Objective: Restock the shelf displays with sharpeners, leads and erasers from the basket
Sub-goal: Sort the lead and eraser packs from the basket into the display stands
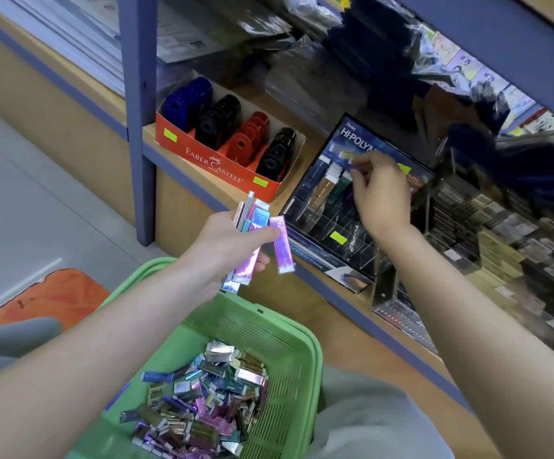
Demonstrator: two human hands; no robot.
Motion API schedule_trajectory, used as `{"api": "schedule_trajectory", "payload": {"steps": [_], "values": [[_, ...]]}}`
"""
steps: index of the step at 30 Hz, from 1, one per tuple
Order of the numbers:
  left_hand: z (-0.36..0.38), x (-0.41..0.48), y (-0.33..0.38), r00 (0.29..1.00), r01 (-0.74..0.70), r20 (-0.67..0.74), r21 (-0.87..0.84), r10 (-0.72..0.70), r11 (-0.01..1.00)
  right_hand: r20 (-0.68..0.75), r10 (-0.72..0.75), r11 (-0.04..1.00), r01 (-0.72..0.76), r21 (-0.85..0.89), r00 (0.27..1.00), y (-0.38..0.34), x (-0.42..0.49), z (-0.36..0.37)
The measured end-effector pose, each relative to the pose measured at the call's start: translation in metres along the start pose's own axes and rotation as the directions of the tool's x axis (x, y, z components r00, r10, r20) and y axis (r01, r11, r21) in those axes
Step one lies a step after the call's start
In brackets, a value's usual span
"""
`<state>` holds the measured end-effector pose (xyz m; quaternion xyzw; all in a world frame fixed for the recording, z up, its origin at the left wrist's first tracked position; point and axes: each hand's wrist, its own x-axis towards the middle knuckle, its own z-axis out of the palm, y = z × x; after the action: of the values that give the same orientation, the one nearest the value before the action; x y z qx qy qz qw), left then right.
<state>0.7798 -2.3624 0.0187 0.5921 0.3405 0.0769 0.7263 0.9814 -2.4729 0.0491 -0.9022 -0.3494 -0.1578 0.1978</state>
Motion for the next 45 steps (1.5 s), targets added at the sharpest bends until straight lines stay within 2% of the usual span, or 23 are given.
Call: {"api": "schedule_trajectory", "payload": {"steps": [2, 4, 8, 10, 12, 16, 19, 21, 25, 28, 33, 37, 42, 45], "values": [[0.000, 0.000, 0.000, 1.000, 0.016, -0.012, -0.019, -0.016, 1.000, 0.021, 0.046, 0.976, -0.050, 0.211, 0.999, -0.020, -0.020, -0.008], [0.001, -0.001, 0.001, 0.999, 0.018, -0.030, -0.052, -0.019, 0.998, 0.165, 0.064, 0.921, -0.122, 0.369, 0.984, -0.041, -0.046, -0.016], [0.004, -0.001, 0.001, 0.998, 0.007, -0.063, -0.125, -0.015, 0.992, 0.484, 0.048, 0.826, -0.307, 0.472, 0.874, -0.066, -0.090, -0.024], [0.007, -0.002, 0.001, 0.998, 0.006, -0.057, -0.138, -0.014, 0.990, 0.568, 0.067, 0.724, -0.432, 0.538, 0.820, -0.069, -0.100, -0.026], [0.009, -0.003, -0.001, 0.999, 0.015, -0.035, -0.120, -0.019, 0.993, 0.590, 0.094, 0.651, -0.498, 0.573, 0.802, -0.068, -0.104, -0.028], [0.015, -0.005, -0.004, 0.999, 0.016, 0.052, -0.056, -0.014, 0.998, 0.531, 0.169, 0.621, -0.508, 0.597, 0.830, -0.056, -0.108, -0.037], [0.018, -0.008, -0.005, 0.993, 0.056, 0.110, -0.075, -0.048, 0.996, 0.376, 0.241, 0.700, -0.429, 0.571, 0.895, -0.042, -0.104, -0.053], [0.020, -0.010, -0.006, 0.985, 0.109, 0.145, -0.118, -0.091, 0.987, 0.274, 0.283, 0.716, -0.393, 0.577, 0.919, -0.031, -0.096, -0.063], [0.023, -0.013, -0.006, 0.964, 0.195, 0.207, -0.137, -0.164, 0.971, 0.121, 0.331, 0.774, -0.343, 0.533, 0.936, -0.004, -0.070, -0.068], [0.025, -0.013, -0.007, 0.964, 0.186, 0.216, -0.145, -0.152, 0.972, 0.059, 0.308, 0.839, -0.300, 0.454, 0.950, 0.010, -0.049, -0.058], [0.026, -0.012, -0.007, 0.976, 0.120, 0.196, -0.143, -0.091, 0.982, 0.020, 0.174, 0.964, -0.174, 0.203, 0.985, 0.026, -0.021, -0.042], [0.024, -0.010, -0.007, 0.980, 0.098, 0.185, -0.102, -0.077, 0.990, 0.059, 0.150, 0.989, -0.151, 0.011, 0.987, 0.037, -0.009, -0.038], [0.023, -0.009, -0.006, 0.981, 0.110, 0.176, -0.121, -0.088, 0.987, 0.092, 0.114, 0.993, -0.115, 0.008, 0.989, 0.045, -0.003, -0.033], [0.024, -0.007, -0.005, 0.977, 0.151, 0.178, -0.189, -0.117, 0.970, 0.112, 0.077, 0.997, -0.078, 0.002, 0.991, 0.046, 0.001, -0.031]]}}
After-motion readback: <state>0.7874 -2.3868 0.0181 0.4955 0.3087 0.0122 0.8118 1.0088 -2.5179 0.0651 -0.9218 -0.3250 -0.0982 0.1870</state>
